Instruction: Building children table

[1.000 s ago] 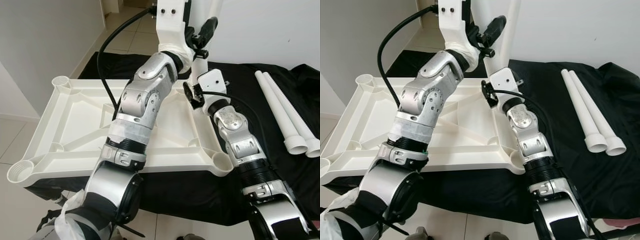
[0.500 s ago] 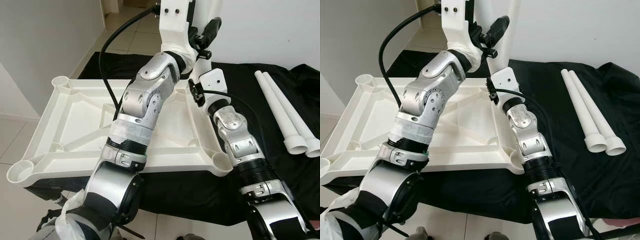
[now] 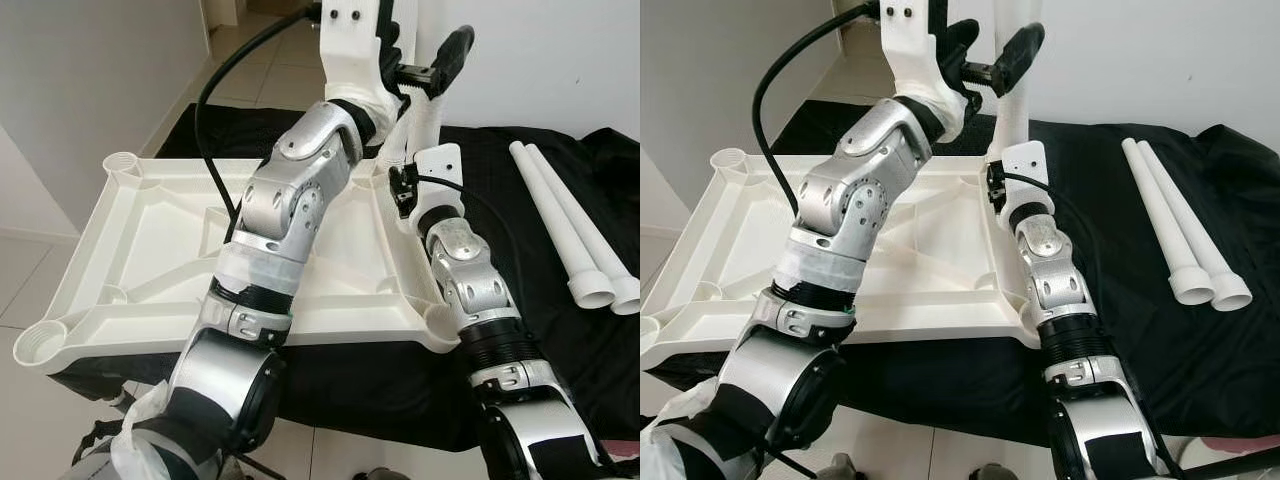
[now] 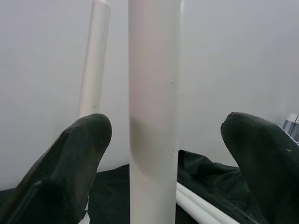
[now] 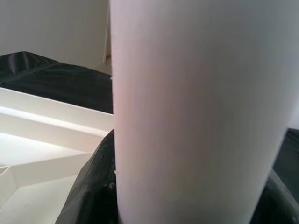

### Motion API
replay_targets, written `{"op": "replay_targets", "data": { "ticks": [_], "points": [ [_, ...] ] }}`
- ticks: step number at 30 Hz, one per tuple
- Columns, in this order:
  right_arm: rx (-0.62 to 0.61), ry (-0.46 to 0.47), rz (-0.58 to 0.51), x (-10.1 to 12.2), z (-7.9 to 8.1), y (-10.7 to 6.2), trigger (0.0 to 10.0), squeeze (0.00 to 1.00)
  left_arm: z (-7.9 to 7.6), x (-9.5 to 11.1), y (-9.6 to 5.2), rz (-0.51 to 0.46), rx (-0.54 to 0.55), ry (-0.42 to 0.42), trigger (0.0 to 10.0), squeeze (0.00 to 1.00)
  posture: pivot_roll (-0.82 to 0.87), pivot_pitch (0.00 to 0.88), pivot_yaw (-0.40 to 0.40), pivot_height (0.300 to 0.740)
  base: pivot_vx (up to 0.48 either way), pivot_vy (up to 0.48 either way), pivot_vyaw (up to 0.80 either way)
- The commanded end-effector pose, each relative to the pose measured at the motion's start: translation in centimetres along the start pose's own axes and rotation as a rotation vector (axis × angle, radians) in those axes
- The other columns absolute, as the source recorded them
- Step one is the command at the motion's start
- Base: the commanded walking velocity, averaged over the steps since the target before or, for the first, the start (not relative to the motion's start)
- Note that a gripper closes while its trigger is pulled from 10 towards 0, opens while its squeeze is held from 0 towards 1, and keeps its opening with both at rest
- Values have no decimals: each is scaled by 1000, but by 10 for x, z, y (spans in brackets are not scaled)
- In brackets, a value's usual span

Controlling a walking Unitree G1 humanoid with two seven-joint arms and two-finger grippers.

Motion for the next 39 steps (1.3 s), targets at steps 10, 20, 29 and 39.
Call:
{"op": "replay_targets", "data": {
  "ticks": [10, 20, 29, 39],
  "points": [
    [-64, 96, -24, 2, -7, -1, 10000, 0, -2, 2, -8, -34, -48, 28, 10000, 0, -49, 0, -15, 740, 0, 0, 0],
    [-135, 171, -91, 6, -16, -16, 10000, 0, 54, -18, -39, 74, 137, 141, 10000, 0, -93, 0, 28, 740, 0, 0, 0],
    [-172, 183, -113, 9, -23, -21, 10000, 0, 77, -27, -57, 122, 208, 185, 10000, 0, -118, 0, 28, 740, 0, 0, 0],
    [-123, 184, -121, 12, -21, -30, 10000, 0, 100, -35, -86, 189, 298, 239, 10000, 0, -113, 0, 29, 740, 0, 0, 0]
  ]
}}
Point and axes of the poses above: a point about 5 cm out from each wrist's last joint towards the gripper, its own y axis pointing out of the wrist towards the gripper, its own x axis along the axis of the wrist's last joint, z = x × y, the point moved 2 cm from there along y, pointing out of the wrist towards the gripper, and after that the axes turned 2 degrees about y, right-handed, at the moved point
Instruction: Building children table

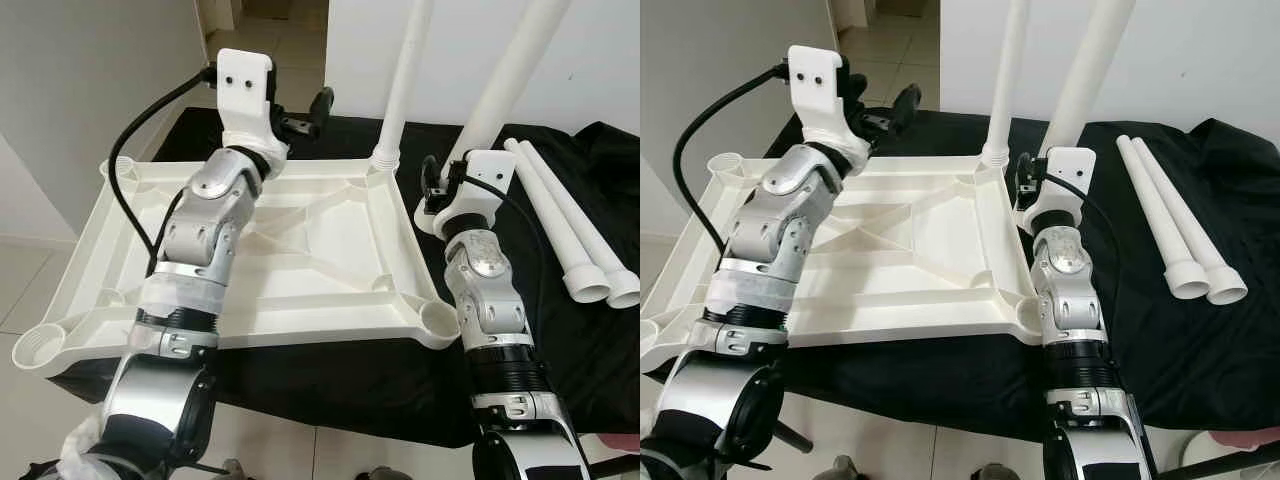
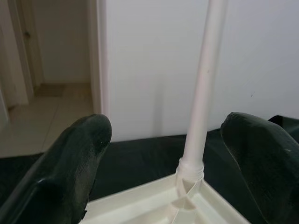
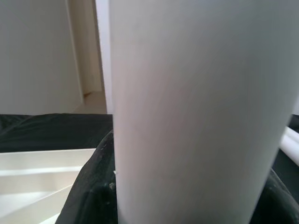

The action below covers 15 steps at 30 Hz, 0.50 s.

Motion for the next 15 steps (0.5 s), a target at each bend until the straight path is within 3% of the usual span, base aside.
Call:
{"op": "replay_targets", "data": {
  "ticks": [1, 7, 15],
  "points": [
    [26, 8, 2, 0, 2, -3, 10000, 0, 3, -12, -8, 47, -6, 15, 10000, 0, -109, 0, 26, 740, 0, 0, 0],
    [36, -42, 9, -3, 3, -9, 10000, 0, 11, -24, -15, 93, 33, 70, 10000, 0, -112, 0, 32, 740, 0, 0, 0],
    [65, 5, 24, -12, 5, -22, 10000, 0, 18, -31, -30, 126, 52, 85, 10000, 0, -75, 0, 15, 740, 0, 0, 0]
  ]
}}
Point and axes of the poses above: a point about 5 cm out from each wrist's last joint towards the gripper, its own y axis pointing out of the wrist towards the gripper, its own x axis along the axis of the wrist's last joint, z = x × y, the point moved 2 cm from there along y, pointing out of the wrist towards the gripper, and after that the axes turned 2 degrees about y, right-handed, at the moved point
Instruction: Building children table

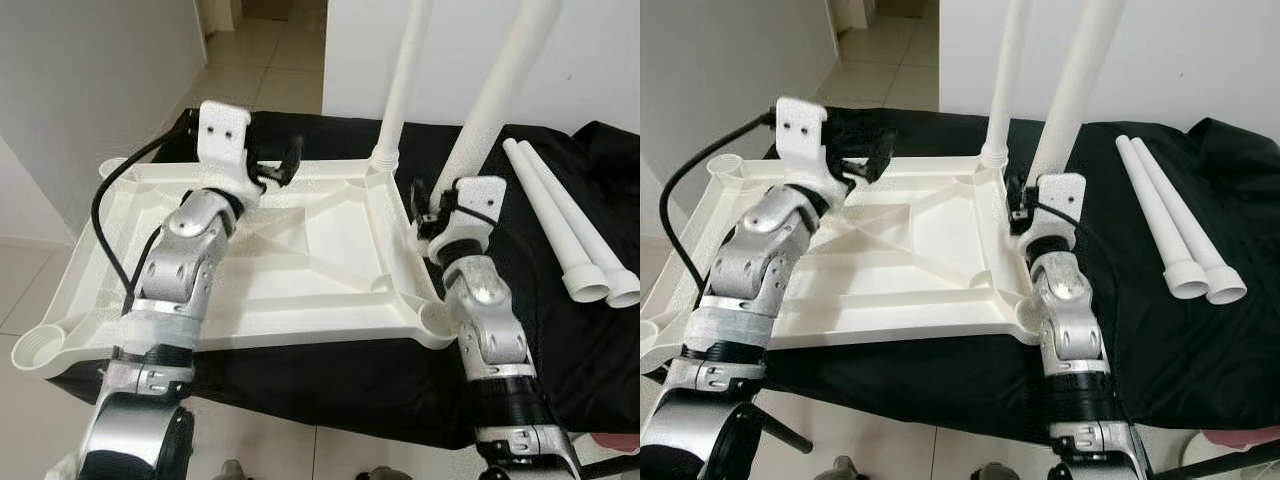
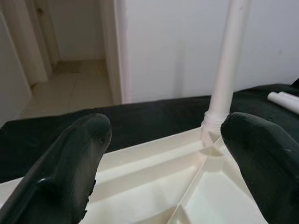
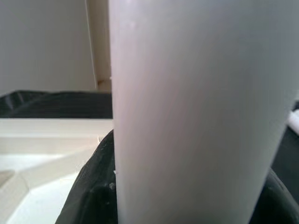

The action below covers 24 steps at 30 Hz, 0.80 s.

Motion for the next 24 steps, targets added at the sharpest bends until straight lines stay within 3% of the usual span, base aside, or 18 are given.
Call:
{"op": "replay_targets", "data": {
  "ticks": [1, 4, 6, 10, 16, 22, 24],
  "points": [
    [22, 4, -30, 8, 4, -1, 10000, 0, -1, -2, -5, 16, -11, 35, 10000, 0, -85, 6, 20, 740, 0, 0, 0],
    [26, -9, -35, 9, 5, -2, 10000, 0, -1, -5, -8, 25, -20, 52, 10000, 0, -86, 12, 20, 740, 0, 0, 0],
    [44, -33, -31, 5, 7, -11, 10000, 0, -13, -11, -17, 35, -112, 76, 10000, 0, -90, 25, 16, 740, 0, 0, 0],
    [73, -38, -6, -1, 9, -19, 10000, 0, -22, -14, -23, 39, -188, 87, 10000, 0, -94, 31, 23, 740, 0, 0, 0],
    [108, 28, -24, -1, 14, -34, 10000, 0, -30, -19, -34, 28, -237, 7, 10000, 0, -85, 16, 8, 740, 0, 0, 0],
    [112, 44, -50, 2, 15, -39, 10000, 0, -35, -22, -40, 34, -253, -21, 10000, 0, -75, 8, 0, 740, 0, 0, 0],
    [101, 59, -68, 4, 12, -45, 10000, 0, -48, -23, -52, 36, -360, -18, 10000, 0, -63, 5, -15, 740, 0, 0, 0]
  ]
}}
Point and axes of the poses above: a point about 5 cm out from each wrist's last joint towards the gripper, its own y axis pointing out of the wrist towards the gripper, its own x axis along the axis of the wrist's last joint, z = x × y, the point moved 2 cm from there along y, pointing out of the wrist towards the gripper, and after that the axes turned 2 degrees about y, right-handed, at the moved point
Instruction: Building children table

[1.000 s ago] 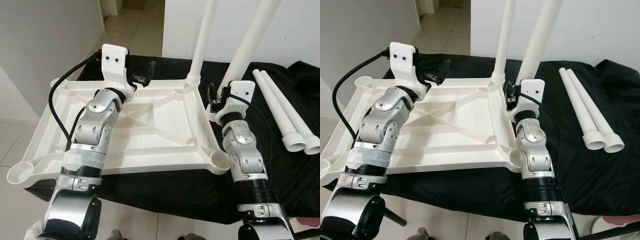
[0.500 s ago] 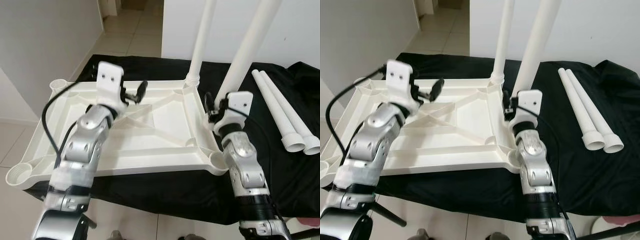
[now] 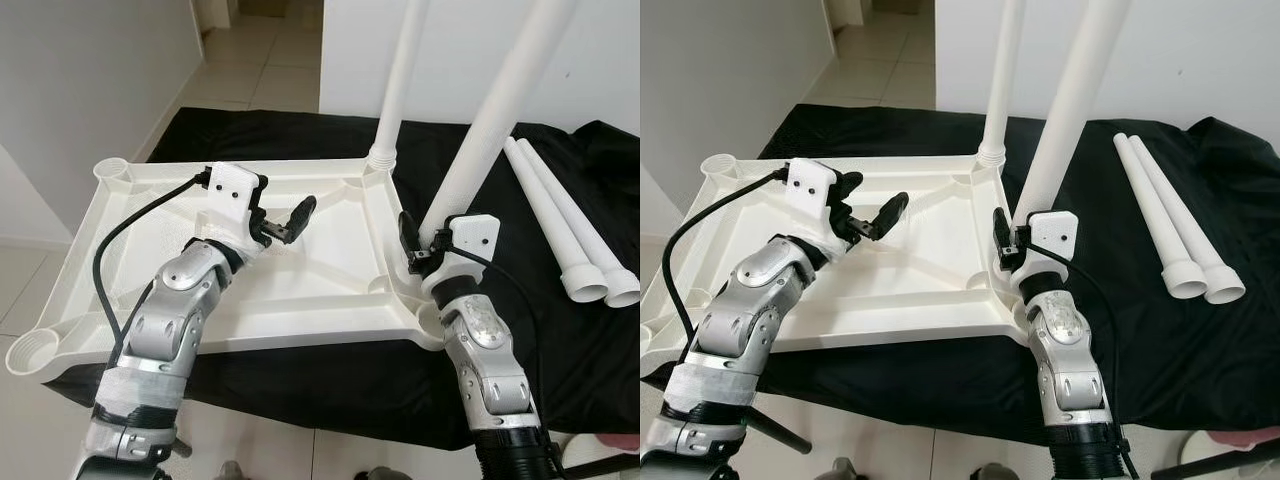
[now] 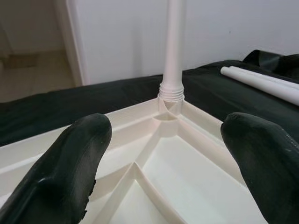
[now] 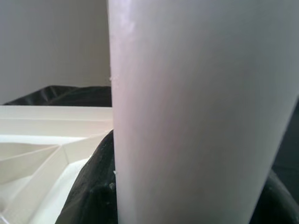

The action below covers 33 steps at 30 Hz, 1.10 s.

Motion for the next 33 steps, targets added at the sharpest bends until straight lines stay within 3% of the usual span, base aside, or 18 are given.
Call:
{"op": "replay_targets", "data": {
  "ticks": [1, 3, 6, 14, 16, 17, 18, 19, 21, 25, 33],
  "points": [
    [0, 17, -37, 6, 0, -4, 10000, 0, -19, -2, -6, 11, -150, -3, 10000, 0, -63, 5, -15, 740, 0, 0, 0],
    [-4, 25, -44, 6, -1, -9, 10000, 0, -32, -3, -13, 14, -248, -7, 10000, 0, -64, 4, -19, 740, 0, 0, 0],
    [1, 20, -42, 6, 0, -11, 10000, 0, -37, -4, -17, 16, -288, -2, 10000, 0, -68, 2, -16, 740, 0, 0, 0],
    [-3, -4, -41, 6, -4, -14, 10000, 0, -18, -13, -15, 55, -139, -11, 10000, 0, -77, 0, -5, 740, 0, 0, 0],
    [-11, -6, -42, 6, -5, -15, 10000, 0, -25, -11, -16, 50, -187, 0, 10000, 0, -74, 0, 2, 740, 0, 0, 0],
    [-15, -9, -34, 4, -6, -19, 10000, 0, -49, -7, -23, 49, -350, -4, 10000, 0, -70, 0, 3, 740, 0, 0, 0],
    [-14, -11, -29, 2, -5, -21, 10000, 0, -58, -6, -27, 54, -417, -13, 10000, 0, -70, 0, 3, 740, 0, 0, 0],
    [-14, -11, -29, 2, -5, -21, 10000, 0, -58, -6, -27, 54, -417, -13, 10000, 0, -70, 0, 3, 740, 0, 0, 0],
    [-8, -18, -17, -1, -5, -25, 10000, 0, -75, -8, -36, 87, -550, -22, 10000, 0, -68, 1, 1, 740, 0, 0, 0],
    [1, -31, -5, -4, -5, -30, 10000, 0, -88, -11, -45, 120, -652, -20, 10000, 0, -68, 1, 1, 740, 0, 0, 0],
    [16, -56, 47, -17, -7, -43, 10000, 0, -98, -15, -54, 162, -752, -20, 10000, 0, -69, 0, 1, 740, 0, 0, 0]
  ]
}}
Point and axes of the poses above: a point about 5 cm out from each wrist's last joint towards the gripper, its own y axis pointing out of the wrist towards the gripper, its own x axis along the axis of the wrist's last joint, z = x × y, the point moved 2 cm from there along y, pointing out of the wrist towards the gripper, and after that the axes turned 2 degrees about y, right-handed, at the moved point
